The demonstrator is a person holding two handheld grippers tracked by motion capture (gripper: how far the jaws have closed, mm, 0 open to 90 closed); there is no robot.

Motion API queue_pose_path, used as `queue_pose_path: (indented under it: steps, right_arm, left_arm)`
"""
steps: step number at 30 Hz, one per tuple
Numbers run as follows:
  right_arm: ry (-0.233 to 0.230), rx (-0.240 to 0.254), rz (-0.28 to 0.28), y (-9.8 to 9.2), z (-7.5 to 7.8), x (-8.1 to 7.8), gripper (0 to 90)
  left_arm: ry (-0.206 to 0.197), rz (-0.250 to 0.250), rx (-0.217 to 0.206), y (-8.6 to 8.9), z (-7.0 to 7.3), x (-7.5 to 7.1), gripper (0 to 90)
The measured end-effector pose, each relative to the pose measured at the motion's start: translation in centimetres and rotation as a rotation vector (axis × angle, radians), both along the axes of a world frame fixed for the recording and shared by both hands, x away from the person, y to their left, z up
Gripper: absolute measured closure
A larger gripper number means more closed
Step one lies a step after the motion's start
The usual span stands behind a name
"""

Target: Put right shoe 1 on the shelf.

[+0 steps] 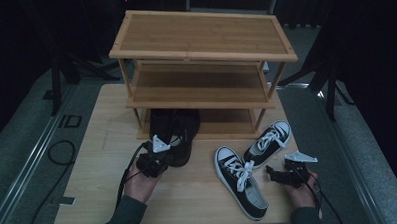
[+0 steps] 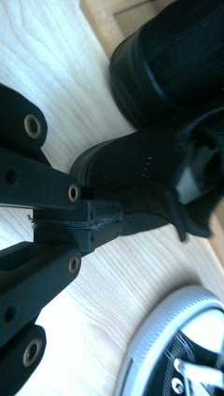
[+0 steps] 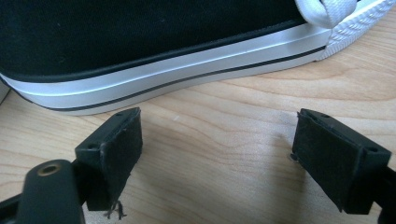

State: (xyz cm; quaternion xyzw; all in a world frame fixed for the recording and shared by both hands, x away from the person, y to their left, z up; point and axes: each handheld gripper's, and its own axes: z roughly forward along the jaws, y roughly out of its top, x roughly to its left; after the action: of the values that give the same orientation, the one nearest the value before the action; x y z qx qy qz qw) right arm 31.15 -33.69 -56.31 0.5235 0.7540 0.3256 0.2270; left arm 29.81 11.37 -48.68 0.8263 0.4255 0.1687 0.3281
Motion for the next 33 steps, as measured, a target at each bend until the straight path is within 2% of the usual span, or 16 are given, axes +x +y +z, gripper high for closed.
queue_pose_path:
  steps: [4,6,7,9,16,19,21,23,31,33]
  right_arm:
    - [0.0,0.0,0.0,0.0,0.0,0.0,15.9]
    - [0.0,0.0,0.0,0.0,0.0,0.0,15.9]
    - [0.0,0.0,0.0,0.0,0.0,0.0,15.9]
    - [0.0,0.0,0.0,0.0,0.0,0.0,15.9]
    - [0.0,0.0,0.0,0.0,0.0,0.0,15.9]
    - [0.0,0.0,0.0,0.0,0.0,0.0,15.9]
    - [0.0,0.0,0.0,0.0,0.0,0.0,15.9]
    - [0.0,0.0,0.0,0.0,0.0,0.0,15.9]
    - [0.0,0.0,0.0,0.0,0.0,0.0,15.9]
    - [0.0,0.0,-0.001,0.0,0.0,0.0,15.9]
  left_arm:
    - [0.024,0.0,0.03,-0.4,-1.0,0.4,89.5]
    - [0.025,0.002,0.044,-0.6,-1.2,0.4,89.5]
    - [0.012,0.009,0.067,-0.8,-1.3,0.6,89.5]
    - [0.014,0.005,0.06,-0.9,-1.3,0.8,89.6]
    - [-0.028,0.013,0.06,-1.8,-0.4,1.7,89.6]
    - [-0.037,0.018,0.079,-2.4,-0.4,2.3,89.6]
    - [-0.036,0.017,0.068,-2.8,-0.3,2.7,89.6]
    - [-0.046,0.021,0.09,-3.1,-0.2,2.9,89.6]
    - [-0.043,0.051,0.092,-3.3,-0.1,4.6,89.5]
    - [-0.041,0.058,0.081,-3.3,-0.1,5.0,89.6]
